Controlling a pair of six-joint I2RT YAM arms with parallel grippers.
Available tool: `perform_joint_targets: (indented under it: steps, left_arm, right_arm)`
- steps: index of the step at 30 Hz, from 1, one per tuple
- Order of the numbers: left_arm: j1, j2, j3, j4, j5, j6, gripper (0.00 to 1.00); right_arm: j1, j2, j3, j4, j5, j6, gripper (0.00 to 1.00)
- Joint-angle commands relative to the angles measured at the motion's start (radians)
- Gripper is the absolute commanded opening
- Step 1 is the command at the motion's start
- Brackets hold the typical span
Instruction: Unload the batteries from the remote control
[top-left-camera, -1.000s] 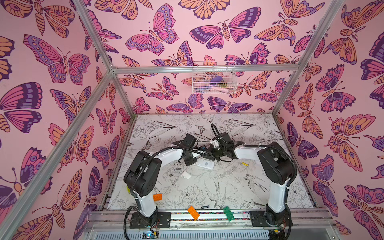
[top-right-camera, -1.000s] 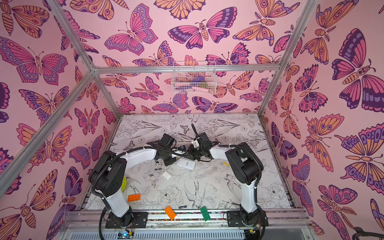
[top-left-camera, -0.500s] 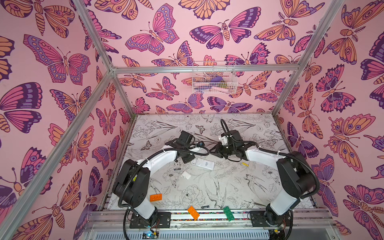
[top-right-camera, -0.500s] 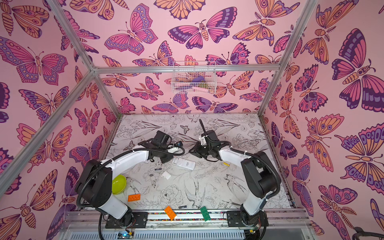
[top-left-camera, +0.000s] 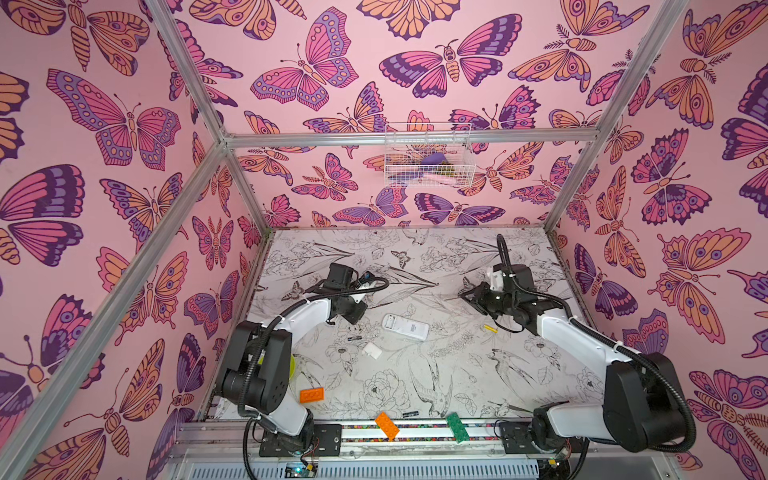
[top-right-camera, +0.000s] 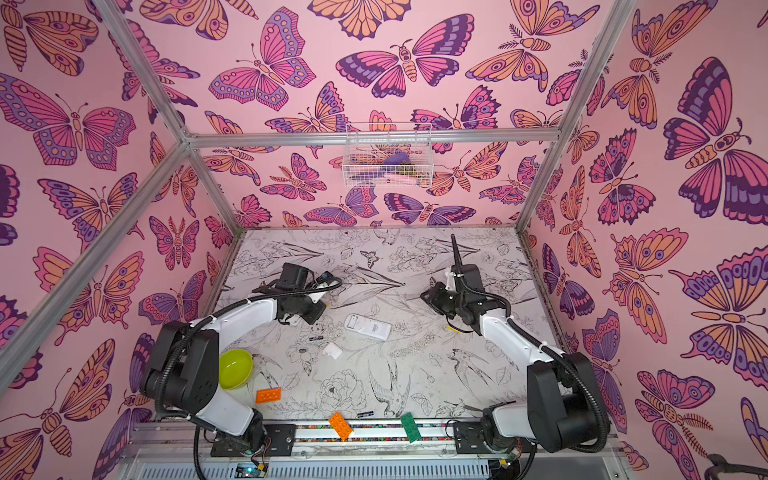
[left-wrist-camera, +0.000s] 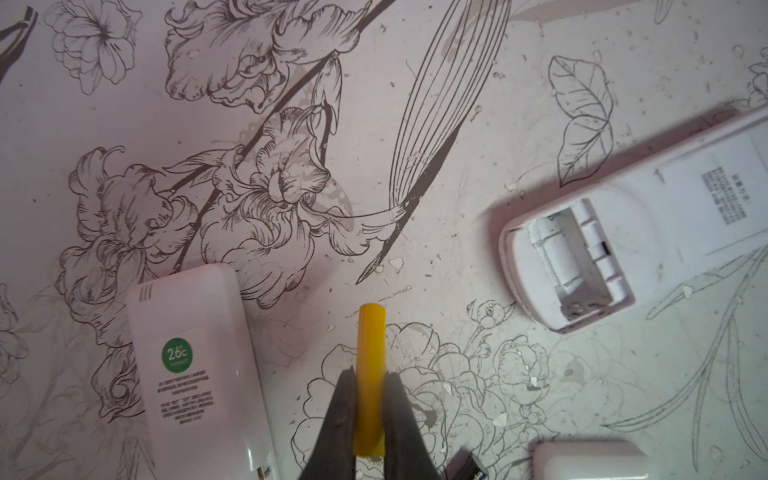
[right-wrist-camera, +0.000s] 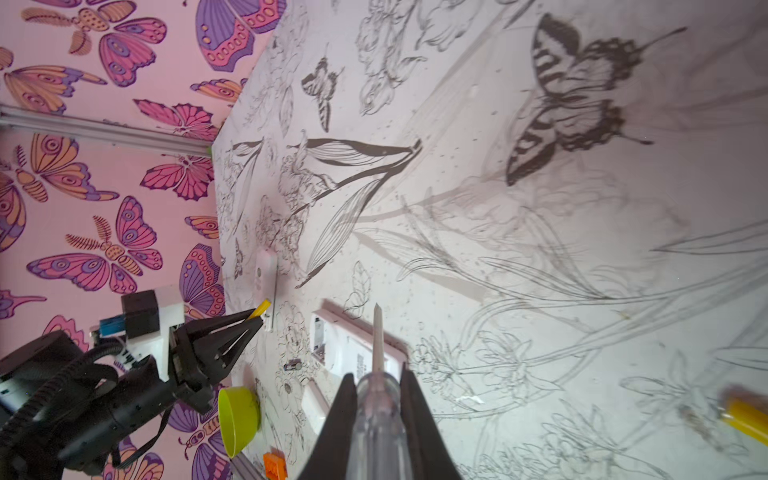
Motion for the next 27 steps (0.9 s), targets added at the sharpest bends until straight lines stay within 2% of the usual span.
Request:
perform_joint_targets:
  steps: [1,6,13,16,21,23,25,27]
  left_arm:
    - [0.004,0.028,-0.032,0.038,0.006,-0.029,0.0]
    - [0.008,0.048,-0.043,0.049,-0.018,-0.009,0.0]
    - [0.01,0.078,-0.05,0.06,0.011,-0.015,0.01]
    - [0.004,0.099,-0.031,0.049,0.004,-0.028,0.05]
    - [-0.006,0.096,-0.021,0.031,-0.002,-0.018,0.11]
    - [-0.006,0.089,-0.025,0.038,-0.003,-0.015,0.19]
    - [-0.007,0.074,-0.026,0.036,-0.006,-0.015,0.34]
    - [-0.006,0.054,-0.028,0.039,-0.011,-0.009,0.41]
  right_arm:
    - [-0.035,-0.016,-0.01,0.046,0.002,-0.019,0.0]
    - [-0.081,-0.01,-0.021,0.077,-0.018,-0.028,0.0]
    - [-0.107,-0.003,-0.039,0.083,-0.034,-0.01,0.0]
    - [-0.109,-0.013,-0.034,0.048,-0.009,-0.05,0.0]
    - [-0.115,0.01,-0.047,0.071,-0.011,-0.044,0.0]
    - [-0.115,0.038,-0.046,0.095,-0.01,-0.032,0.0]
    - [-0.116,0.068,-0.039,0.122,-0.026,-0.011,0.0]
    - [-0.115,0.083,-0.054,0.176,-0.043,0.023,0.0]
